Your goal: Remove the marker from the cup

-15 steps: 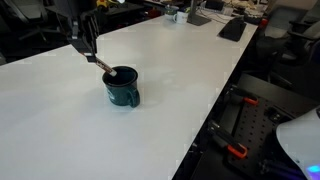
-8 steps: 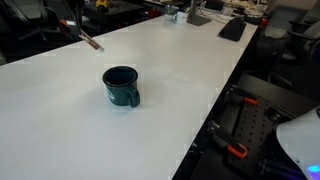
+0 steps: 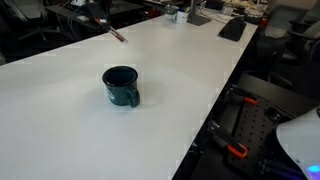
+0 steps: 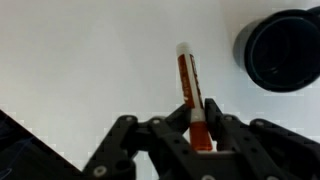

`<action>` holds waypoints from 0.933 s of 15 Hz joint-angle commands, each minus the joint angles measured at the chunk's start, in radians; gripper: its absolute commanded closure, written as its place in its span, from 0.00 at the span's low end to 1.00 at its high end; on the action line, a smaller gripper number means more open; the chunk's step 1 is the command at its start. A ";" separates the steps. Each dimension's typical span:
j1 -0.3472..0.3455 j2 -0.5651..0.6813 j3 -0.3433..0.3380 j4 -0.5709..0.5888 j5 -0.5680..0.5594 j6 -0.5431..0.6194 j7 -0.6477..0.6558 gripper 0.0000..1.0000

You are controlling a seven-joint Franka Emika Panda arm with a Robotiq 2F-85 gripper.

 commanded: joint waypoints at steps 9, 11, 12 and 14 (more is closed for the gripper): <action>-0.076 0.351 -0.045 0.169 -0.003 -0.163 -0.016 0.95; -0.077 0.393 -0.040 0.205 -0.002 -0.220 -0.016 0.95; -0.077 0.410 -0.039 0.223 -0.003 -0.241 -0.014 0.95; -0.074 0.435 -0.038 0.252 -0.007 -0.266 -0.006 0.90</action>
